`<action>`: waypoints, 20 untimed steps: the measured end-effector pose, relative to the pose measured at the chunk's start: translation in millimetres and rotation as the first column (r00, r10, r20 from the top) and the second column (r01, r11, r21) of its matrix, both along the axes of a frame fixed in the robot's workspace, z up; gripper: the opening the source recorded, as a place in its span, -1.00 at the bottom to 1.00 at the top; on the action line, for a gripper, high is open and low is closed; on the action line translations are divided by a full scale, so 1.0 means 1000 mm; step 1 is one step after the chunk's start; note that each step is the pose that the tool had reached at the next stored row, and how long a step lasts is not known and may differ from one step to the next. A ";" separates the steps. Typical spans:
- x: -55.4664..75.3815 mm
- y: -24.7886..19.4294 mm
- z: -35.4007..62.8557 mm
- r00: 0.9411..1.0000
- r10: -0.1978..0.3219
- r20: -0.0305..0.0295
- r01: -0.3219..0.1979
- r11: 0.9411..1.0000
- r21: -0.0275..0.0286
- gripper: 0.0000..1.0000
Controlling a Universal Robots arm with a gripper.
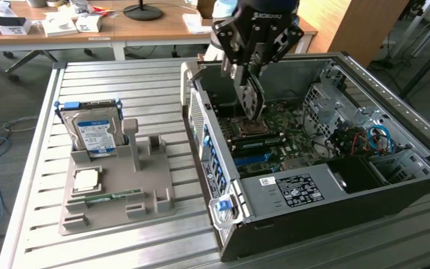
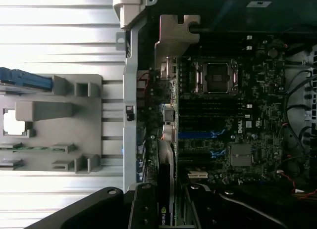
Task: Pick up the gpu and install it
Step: 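Pick up the gpu and move the gpu toward the slot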
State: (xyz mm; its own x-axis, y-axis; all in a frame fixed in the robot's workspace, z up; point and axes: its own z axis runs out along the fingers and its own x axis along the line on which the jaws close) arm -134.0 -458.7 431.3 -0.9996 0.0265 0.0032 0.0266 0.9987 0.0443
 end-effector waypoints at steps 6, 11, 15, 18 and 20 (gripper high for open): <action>0.024 0.0000 0.0000 1.000 0.000 0.000 0.000 1.000 0.000 -0.47; 0.040 0.0000 0.0000 1.000 0.000 0.000 0.000 1.000 0.000 -0.47; 0.053 0.0000 0.0000 1.000 0.000 0.000 0.000 1.000 0.000 -0.47; 0.062 0.0000 0.0000 1.000 0.000 0.000 0.000 1.000 0.000 -0.47; 0.067 0.0000 0.0000 1.000 0.000 0.000 0.000 1.000 0.000 -0.47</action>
